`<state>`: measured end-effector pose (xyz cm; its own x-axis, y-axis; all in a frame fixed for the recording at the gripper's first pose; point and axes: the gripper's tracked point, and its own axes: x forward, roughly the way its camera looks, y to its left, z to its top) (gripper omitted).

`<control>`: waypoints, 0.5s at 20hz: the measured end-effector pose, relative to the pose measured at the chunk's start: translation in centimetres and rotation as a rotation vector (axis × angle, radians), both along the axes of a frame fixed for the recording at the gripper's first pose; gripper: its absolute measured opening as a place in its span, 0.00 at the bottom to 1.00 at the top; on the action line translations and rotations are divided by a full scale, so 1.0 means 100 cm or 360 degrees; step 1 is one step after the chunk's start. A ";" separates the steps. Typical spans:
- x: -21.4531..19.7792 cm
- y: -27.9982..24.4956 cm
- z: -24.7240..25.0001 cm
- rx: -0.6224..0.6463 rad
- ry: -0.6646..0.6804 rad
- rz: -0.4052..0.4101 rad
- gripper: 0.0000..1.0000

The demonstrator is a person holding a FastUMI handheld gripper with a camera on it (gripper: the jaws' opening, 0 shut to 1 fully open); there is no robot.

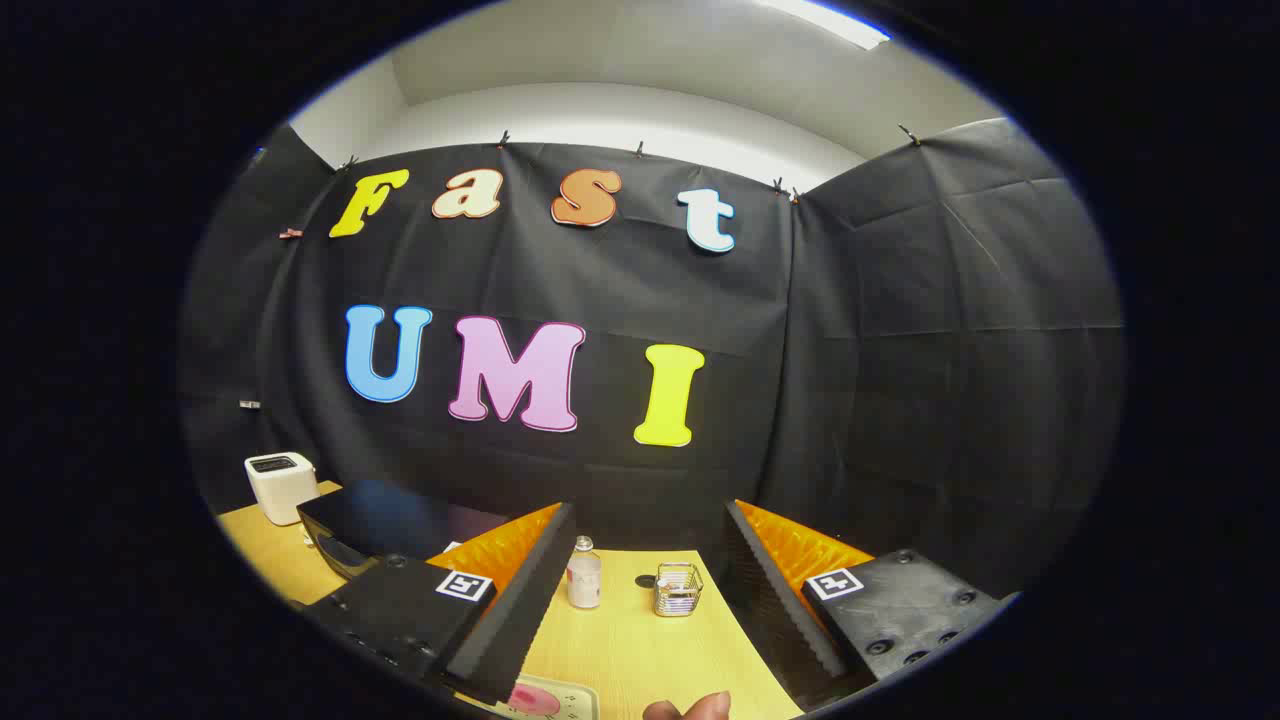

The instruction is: Open the toaster oven, put the food inside, and close the toaster oven door.

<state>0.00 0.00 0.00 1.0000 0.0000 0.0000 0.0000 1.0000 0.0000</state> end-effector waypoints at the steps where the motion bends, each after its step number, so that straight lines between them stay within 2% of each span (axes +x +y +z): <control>1: -0.001 -0.001 0.000 0.0008 0.0001 0.0001 0.98; 10: -0.005 -0.007 -0.001 0.0028 0.0008 -0.0010 0.98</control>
<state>-0.49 -0.66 -0.10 1.0000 -0.0063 -0.0051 0.0064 0.9998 0.0177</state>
